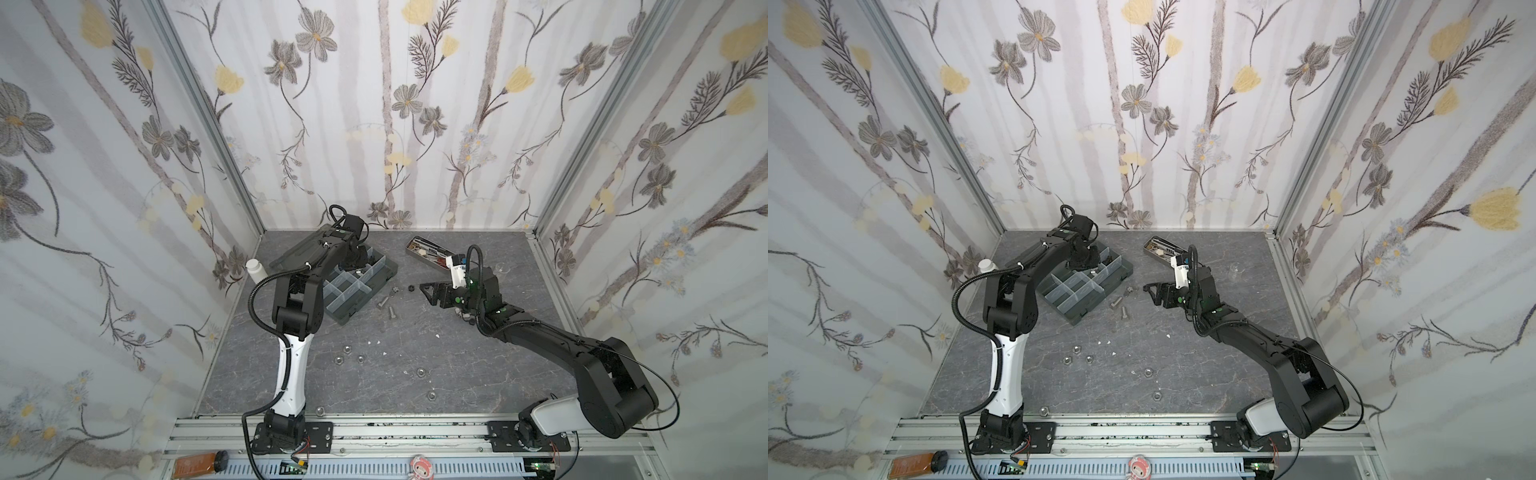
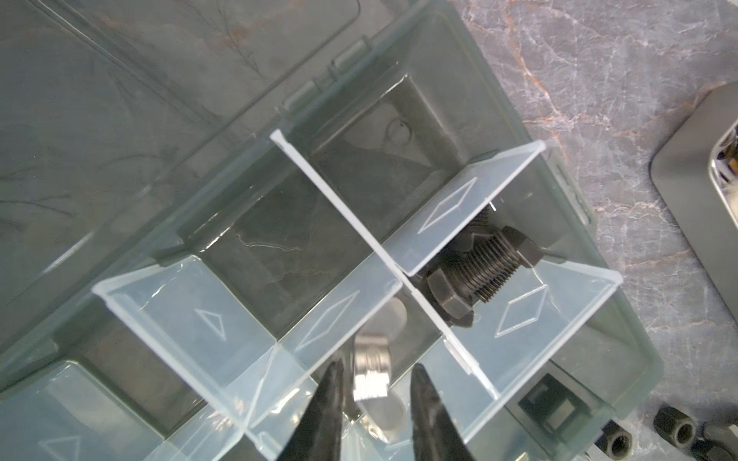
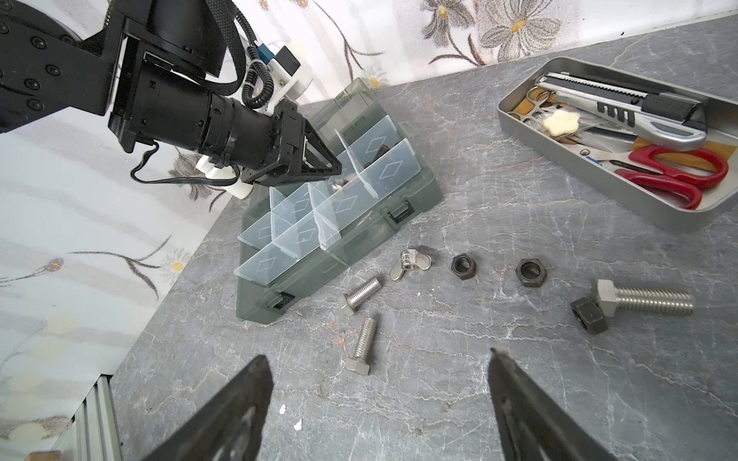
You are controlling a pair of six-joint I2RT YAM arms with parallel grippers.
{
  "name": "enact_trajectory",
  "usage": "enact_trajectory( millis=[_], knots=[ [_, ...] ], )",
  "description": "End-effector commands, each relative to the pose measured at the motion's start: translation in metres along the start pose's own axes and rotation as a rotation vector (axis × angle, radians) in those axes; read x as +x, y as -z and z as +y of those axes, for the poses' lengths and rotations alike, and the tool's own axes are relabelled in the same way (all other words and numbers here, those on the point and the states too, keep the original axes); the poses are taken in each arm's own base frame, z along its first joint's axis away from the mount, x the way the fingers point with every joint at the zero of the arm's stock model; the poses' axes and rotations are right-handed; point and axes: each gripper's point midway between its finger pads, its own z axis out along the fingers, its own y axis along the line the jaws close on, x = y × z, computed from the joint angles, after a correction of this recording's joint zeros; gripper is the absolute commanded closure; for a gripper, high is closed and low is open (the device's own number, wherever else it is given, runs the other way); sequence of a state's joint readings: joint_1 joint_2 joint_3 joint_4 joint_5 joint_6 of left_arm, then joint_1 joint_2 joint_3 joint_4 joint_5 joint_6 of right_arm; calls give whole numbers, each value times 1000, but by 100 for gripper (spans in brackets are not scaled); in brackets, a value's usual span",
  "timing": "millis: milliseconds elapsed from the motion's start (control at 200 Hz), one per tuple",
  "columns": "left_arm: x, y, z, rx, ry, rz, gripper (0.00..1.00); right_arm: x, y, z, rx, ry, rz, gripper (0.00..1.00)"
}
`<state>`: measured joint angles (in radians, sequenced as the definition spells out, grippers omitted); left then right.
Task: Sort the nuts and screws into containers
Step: 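Carry the wing nut with the left gripper over an organizer compartment, then drop the wing nut from the left gripper while the right gripper reaches another, then close the right gripper on a silver wing nut while the left gripper draws back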
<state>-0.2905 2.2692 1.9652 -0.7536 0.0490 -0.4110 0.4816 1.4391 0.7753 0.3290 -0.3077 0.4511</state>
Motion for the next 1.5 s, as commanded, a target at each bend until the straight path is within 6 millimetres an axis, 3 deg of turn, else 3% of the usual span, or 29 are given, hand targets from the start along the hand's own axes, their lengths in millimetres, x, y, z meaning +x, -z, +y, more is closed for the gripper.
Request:
enact_trajectory(
  millis=[0,85,225,405,555,749,884,1134,1319,1499],
  knots=[
    [-2,4,0,-1,-9,-4,62,-8,-1,1,6,17,-15,16],
    [-5,9,-3,8,-9,-14,53,-7,-3,0,19,13,-5,16],
    [-12,31,-9,39,-6,-49,49,-5,-5,0,35,4,12,17],
    [-20,79,-17,101,0,-132,43,1,-21,-2,73,-41,57,24],
    [-16,119,-19,147,-8,-190,38,4,-36,1,93,-129,69,27],
    [4,160,-14,210,-4,-259,27,22,-63,10,105,-262,81,28],
    [25,174,-3,229,0,-285,22,31,-78,10,120,-331,90,28],
    [61,196,19,251,-12,-350,0,43,-97,11,134,-430,80,27],
    [77,218,32,250,-17,-403,0,49,-117,17,143,-453,96,27],
    [92,228,44,241,-19,-432,0,51,-130,3,210,-464,85,29]
  ],
)
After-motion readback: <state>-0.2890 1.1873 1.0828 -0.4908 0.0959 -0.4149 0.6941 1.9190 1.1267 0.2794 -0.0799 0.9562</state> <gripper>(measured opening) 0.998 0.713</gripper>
